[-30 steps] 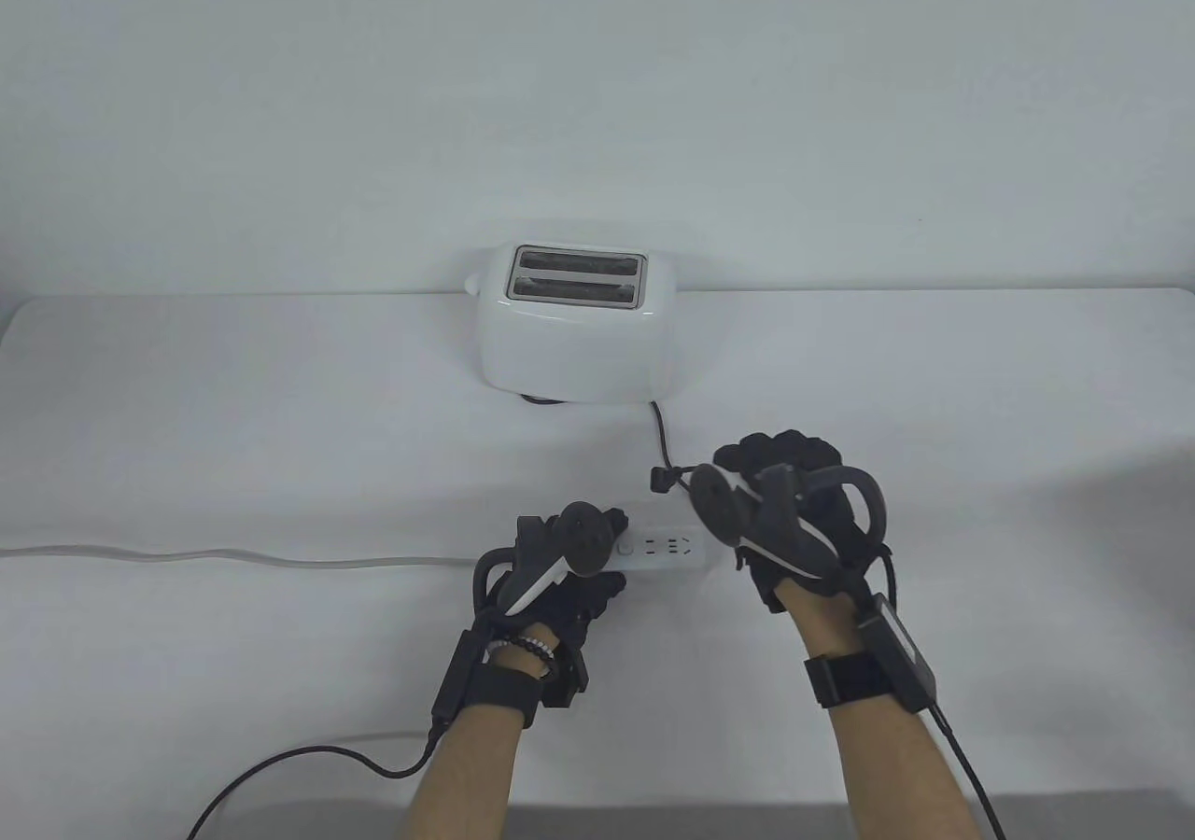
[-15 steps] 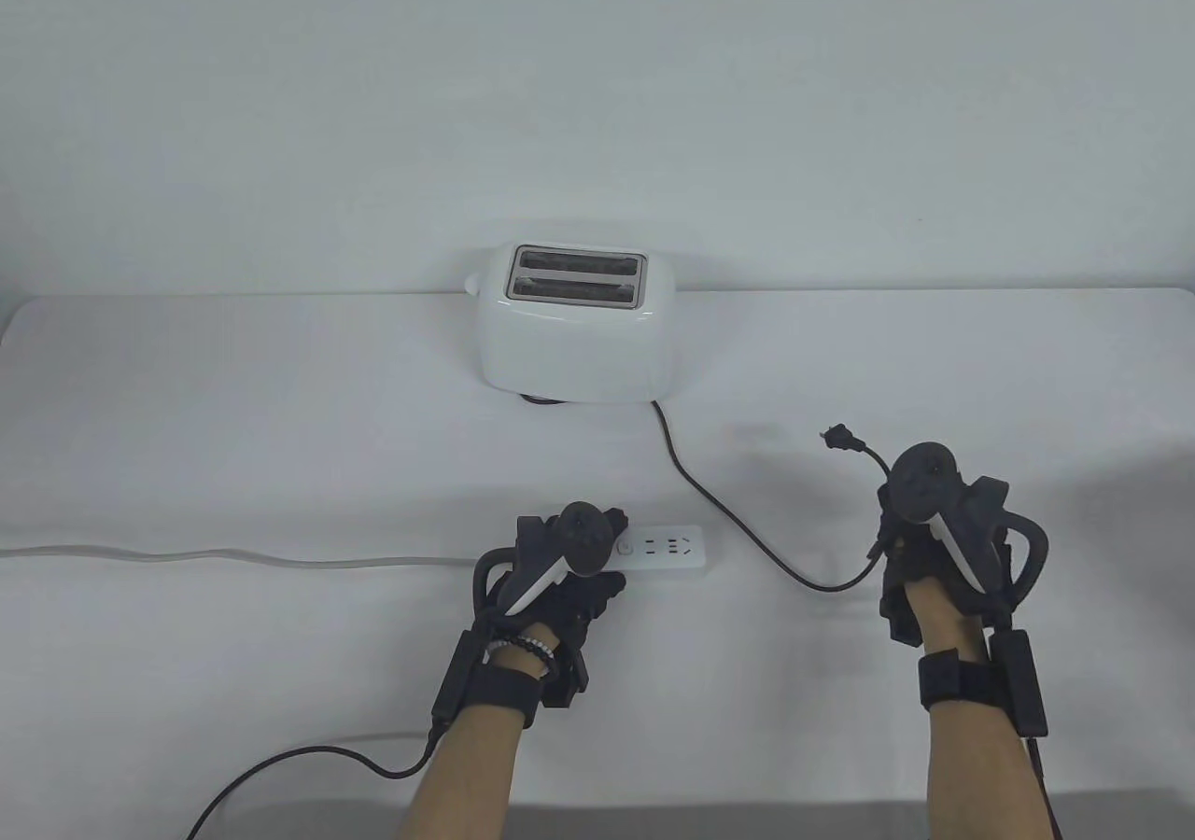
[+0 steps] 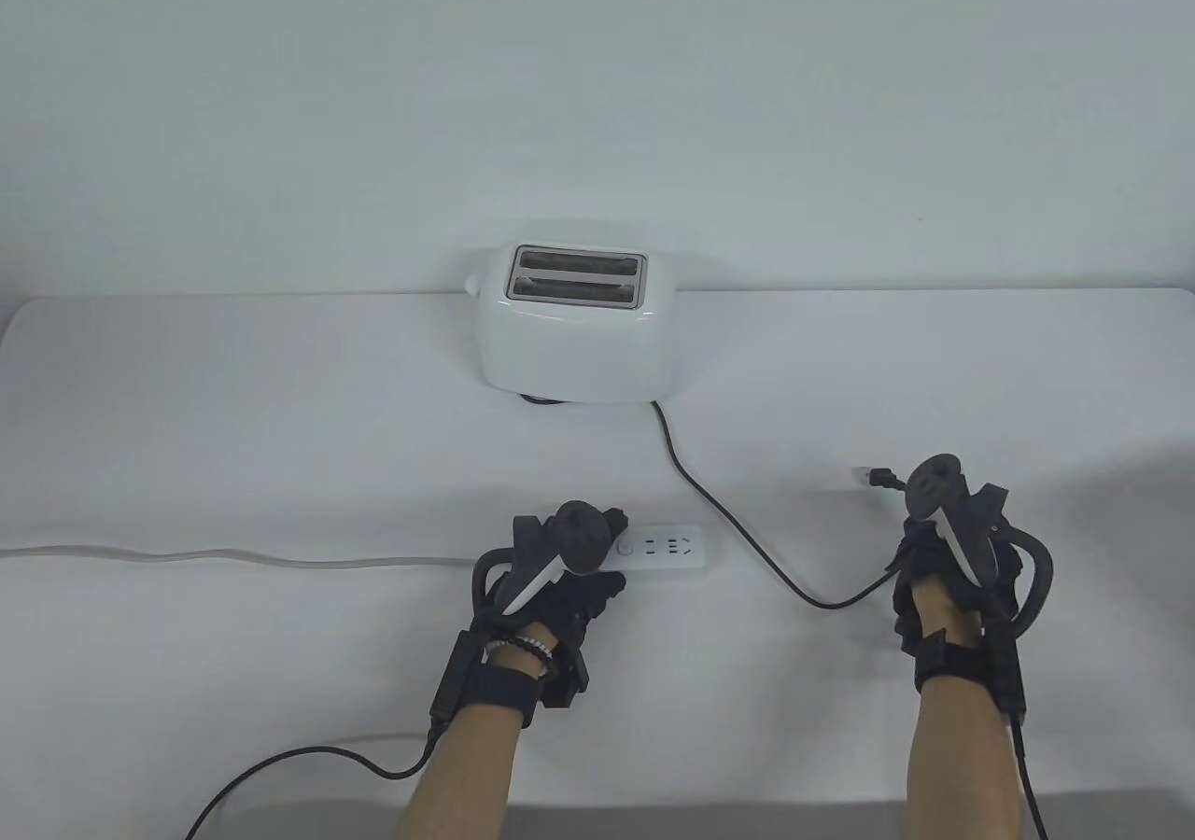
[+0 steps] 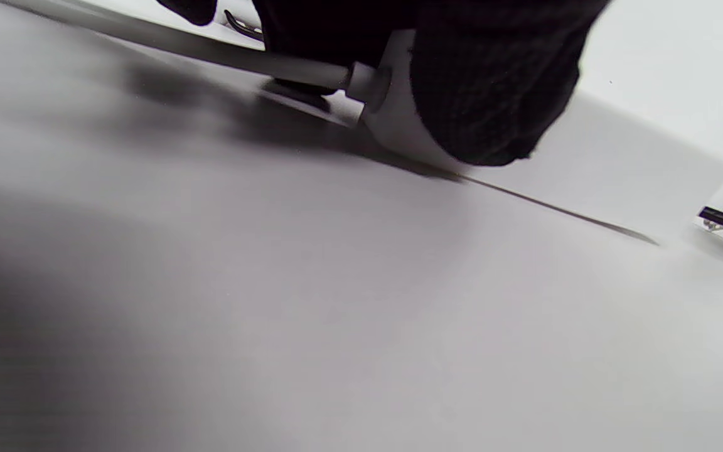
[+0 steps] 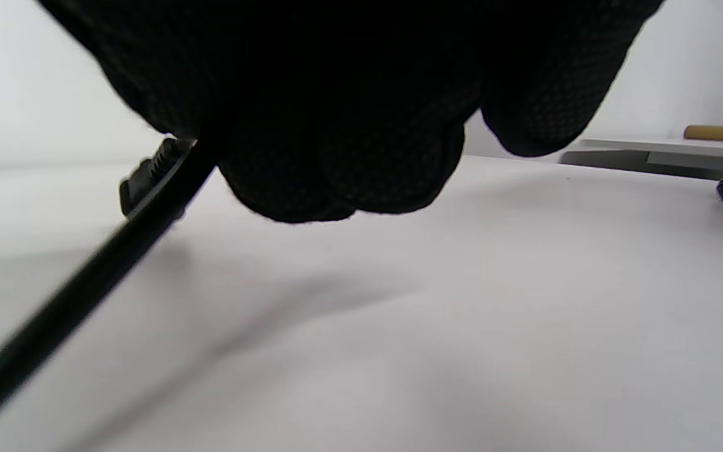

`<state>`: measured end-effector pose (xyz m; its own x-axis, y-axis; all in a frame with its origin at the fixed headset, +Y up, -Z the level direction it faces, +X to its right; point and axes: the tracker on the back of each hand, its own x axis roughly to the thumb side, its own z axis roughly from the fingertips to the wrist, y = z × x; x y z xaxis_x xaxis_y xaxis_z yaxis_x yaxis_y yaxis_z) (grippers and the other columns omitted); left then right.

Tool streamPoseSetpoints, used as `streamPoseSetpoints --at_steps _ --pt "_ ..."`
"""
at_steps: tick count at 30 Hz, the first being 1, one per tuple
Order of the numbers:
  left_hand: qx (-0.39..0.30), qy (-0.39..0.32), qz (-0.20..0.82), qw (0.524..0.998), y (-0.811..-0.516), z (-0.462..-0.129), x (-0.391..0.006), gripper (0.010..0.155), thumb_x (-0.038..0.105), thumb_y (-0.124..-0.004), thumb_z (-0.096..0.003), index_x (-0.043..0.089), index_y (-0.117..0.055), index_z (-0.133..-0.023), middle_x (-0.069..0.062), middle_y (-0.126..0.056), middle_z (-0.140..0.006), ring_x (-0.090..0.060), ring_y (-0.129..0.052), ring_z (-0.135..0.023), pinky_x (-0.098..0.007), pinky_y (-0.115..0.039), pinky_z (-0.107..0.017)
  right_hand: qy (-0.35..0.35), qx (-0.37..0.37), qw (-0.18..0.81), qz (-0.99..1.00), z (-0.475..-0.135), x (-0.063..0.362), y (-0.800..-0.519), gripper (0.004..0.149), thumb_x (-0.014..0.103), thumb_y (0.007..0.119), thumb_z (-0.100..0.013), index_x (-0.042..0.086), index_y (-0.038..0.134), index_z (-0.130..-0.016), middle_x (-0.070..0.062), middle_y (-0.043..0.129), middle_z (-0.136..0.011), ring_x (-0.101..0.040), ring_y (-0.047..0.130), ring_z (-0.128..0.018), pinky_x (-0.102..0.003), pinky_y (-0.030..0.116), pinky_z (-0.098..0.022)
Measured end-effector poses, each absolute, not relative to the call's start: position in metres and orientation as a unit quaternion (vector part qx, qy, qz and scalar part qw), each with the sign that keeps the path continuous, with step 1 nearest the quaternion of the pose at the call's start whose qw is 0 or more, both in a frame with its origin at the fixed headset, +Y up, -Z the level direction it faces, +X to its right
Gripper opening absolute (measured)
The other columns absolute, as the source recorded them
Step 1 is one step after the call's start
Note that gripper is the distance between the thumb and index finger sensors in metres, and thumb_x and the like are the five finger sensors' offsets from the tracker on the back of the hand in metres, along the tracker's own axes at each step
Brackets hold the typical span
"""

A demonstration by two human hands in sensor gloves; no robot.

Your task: Unplug the toaster

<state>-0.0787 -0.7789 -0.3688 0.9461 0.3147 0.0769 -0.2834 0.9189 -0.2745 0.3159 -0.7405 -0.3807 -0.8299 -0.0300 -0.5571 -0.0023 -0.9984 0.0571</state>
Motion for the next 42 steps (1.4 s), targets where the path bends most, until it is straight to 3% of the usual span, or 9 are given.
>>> streamPoseSetpoints --at_steps 7,16,22,27,33,39,42 --pt "-0.132 -0.060 0.153 0.978 -0.779 -0.369 -0.079 0.078 0.046 -0.084 -0.0452 0.051 -0.045 -0.112 0.013 -0.058 -0.123 -0.021 -0.058 -0.117 -0.057 -0.036 -0.091 -0.056 0.290 0.084 -0.952 -0.381 0.314 -0.767 0.042 0.040 0.083 -0.036 0.015 0.093 -0.068 -0.003 0.102 -0.055 -0.017 0.097 -0.045 -0.049 0.077 -0.045" --pt "-0.133 -0.060 0.157 0.977 -0.780 -0.369 -0.080 0.078 0.046 -0.084 -0.0456 0.050 -0.044 -0.113 0.013 -0.057 -0.124 -0.021 -0.057 -0.117 -0.057 -0.035 -0.091 -0.048 0.274 0.129 -0.952 -0.381 0.307 -0.769 0.041 0.044 0.088 -0.035 0.018 0.092 -0.067 -0.002 0.101 -0.056 -0.016 0.095 -0.047 -0.049 0.076 -0.047" --pt "-0.136 -0.061 0.158 0.976 -0.780 -0.369 -0.080 0.078 0.046 -0.084 -0.0463 0.050 -0.044 -0.113 0.013 -0.056 -0.124 -0.021 -0.056 -0.117 -0.058 -0.034 -0.091 -0.019 0.263 0.123 -0.957 -0.375 0.308 -0.765 0.046 0.048 0.083 -0.035 0.019 0.091 -0.070 -0.002 0.101 -0.059 -0.018 0.096 -0.050 -0.049 0.076 -0.048" --pt "-0.137 -0.061 0.159 0.976 -0.780 -0.369 -0.080 0.078 0.046 -0.084 -0.0467 0.050 -0.043 -0.113 0.013 -0.055 -0.124 -0.021 -0.055 -0.118 -0.058 -0.033 -0.091 0.002 0.253 0.109 -0.961 -0.367 0.306 -0.754 0.062 0.055 0.078 -0.035 0.019 0.081 -0.085 -0.005 0.093 -0.080 -0.025 0.093 -0.067 -0.057 0.071 -0.055" --pt "-0.137 -0.064 0.146 0.978 -0.780 -0.368 -0.078 0.078 0.046 -0.083 -0.0477 0.049 -0.041 -0.113 0.012 -0.053 -0.124 -0.022 -0.054 -0.118 -0.058 -0.033 -0.091 0.000 0.221 0.105 -0.970 -0.352 0.299 -0.739 0.081 0.063 0.072 -0.034 0.022 0.059 -0.102 -0.009 0.070 -0.106 -0.044 0.070 -0.094 -0.074 0.054 -0.062" --pt "-0.133 -0.067 0.124 0.981 -0.779 -0.367 -0.075 0.079 0.045 -0.081 -0.0490 0.048 -0.037 -0.114 0.011 -0.049 -0.126 -0.024 -0.052 -0.118 -0.059 -0.033 -0.090 -0.017 0.189 0.089 -0.978 -0.339 0.288 -0.737 0.089 0.069 0.069 -0.032 0.026 0.047 -0.107 -0.011 0.051 -0.115 -0.053 0.050 -0.101 -0.081 0.041 -0.062" --pt "-0.126 -0.072 0.112 0.983 -0.778 -0.365 -0.074 0.087 0.050 -0.081 -0.0477 0.049 -0.025 -0.115 0.010 -0.034 -0.129 -0.028 -0.042 -0.121 -0.061 -0.030 -0.090 -0.024 0.181 0.081 -0.980 -0.332 0.282 -0.737 0.092 0.071 0.067 -0.031 0.027 0.042 -0.108 -0.011 0.045 -0.117 -0.054 0.042 -0.103 -0.082 0.037 -0.061"
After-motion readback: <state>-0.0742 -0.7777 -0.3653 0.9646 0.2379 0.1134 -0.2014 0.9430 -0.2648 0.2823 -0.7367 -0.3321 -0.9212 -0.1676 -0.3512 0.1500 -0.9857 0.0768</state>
